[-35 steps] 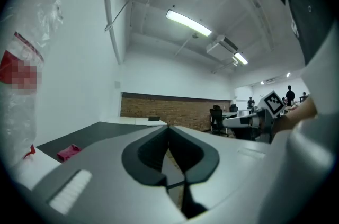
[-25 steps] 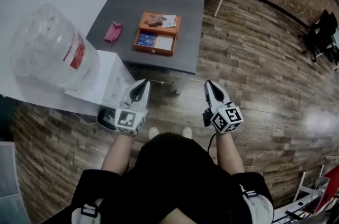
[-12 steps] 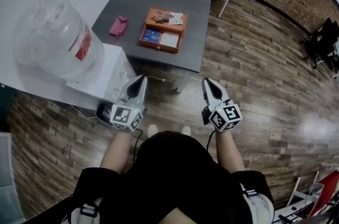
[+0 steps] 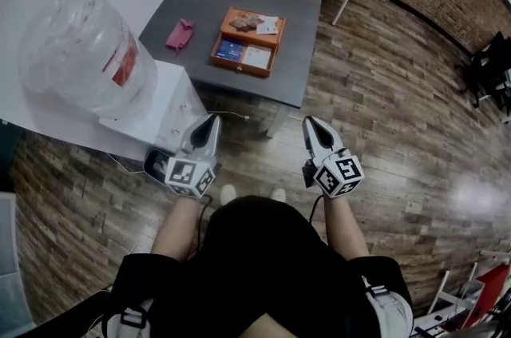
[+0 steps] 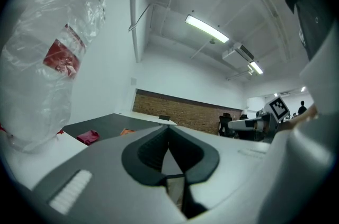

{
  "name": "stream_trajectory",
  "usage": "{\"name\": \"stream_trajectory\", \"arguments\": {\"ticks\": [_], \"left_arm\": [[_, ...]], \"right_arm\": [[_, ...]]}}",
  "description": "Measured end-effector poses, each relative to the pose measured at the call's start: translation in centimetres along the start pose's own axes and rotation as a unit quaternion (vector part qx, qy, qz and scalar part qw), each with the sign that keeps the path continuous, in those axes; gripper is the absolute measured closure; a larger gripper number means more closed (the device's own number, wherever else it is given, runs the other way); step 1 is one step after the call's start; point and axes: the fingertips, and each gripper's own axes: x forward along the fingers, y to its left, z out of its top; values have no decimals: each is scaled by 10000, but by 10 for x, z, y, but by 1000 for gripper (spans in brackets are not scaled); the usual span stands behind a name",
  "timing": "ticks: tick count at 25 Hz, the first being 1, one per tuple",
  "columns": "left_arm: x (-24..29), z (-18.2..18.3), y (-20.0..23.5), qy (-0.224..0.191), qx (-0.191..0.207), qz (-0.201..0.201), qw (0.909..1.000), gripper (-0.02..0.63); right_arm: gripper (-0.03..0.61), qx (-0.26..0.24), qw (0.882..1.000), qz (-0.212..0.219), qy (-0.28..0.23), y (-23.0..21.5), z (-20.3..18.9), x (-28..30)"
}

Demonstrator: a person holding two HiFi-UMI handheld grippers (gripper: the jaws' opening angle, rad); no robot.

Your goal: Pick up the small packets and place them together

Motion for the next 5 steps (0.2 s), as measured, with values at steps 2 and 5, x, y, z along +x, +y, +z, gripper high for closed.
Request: {"name": "stream_trajectory", "arguments": {"ticks": [2,5], "left_arm": [[2,-2,-4,29,-6,-30,10000,614],[4,-5,-7,88,31,-57,9999,614]], "right_arm": [[577,18,10000,-7,3,-2,0,-1],[577,38,10000,-27,-11,-5,0,-3]]}}
